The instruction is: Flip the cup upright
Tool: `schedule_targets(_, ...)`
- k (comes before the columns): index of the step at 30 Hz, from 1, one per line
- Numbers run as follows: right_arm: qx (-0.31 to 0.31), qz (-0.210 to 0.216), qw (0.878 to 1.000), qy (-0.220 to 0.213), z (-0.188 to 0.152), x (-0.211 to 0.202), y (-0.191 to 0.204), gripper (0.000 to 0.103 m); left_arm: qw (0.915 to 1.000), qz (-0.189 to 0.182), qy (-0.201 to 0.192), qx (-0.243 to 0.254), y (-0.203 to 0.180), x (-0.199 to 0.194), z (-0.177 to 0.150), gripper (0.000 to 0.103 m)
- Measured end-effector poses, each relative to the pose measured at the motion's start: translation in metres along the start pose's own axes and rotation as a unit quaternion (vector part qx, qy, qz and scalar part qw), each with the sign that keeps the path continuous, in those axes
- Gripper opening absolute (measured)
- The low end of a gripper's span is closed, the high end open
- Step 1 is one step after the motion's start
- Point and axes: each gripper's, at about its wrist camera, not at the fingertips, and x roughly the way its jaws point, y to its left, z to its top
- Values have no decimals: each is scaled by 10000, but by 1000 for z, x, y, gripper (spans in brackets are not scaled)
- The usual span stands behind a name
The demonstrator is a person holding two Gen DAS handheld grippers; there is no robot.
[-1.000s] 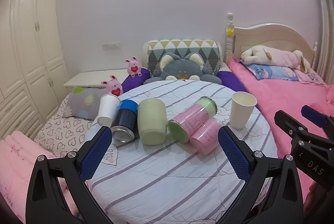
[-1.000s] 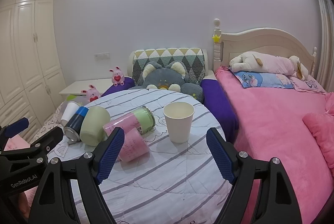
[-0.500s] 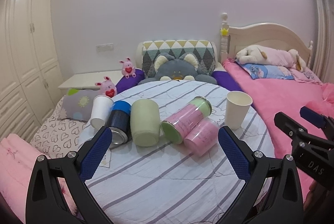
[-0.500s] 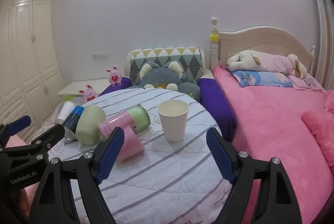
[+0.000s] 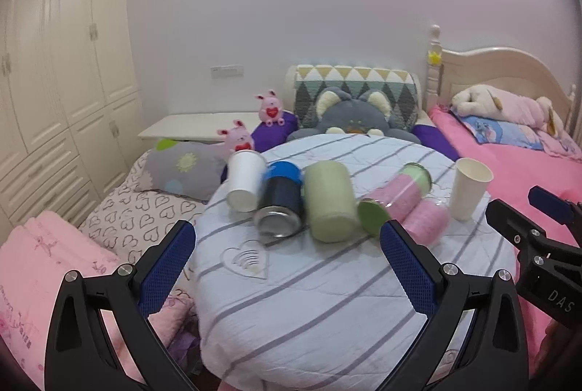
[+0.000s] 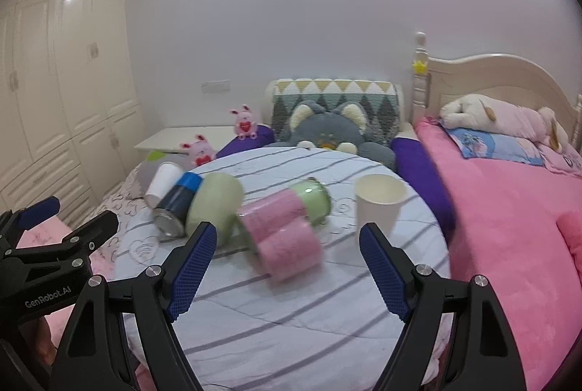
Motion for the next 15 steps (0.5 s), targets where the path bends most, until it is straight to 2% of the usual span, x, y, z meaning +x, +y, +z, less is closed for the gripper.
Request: schedule_targets(15, -384, 121, 9992, 41, 4, -6, 50, 82, 9996, 55, 88, -251, 46, -8, -12, 103)
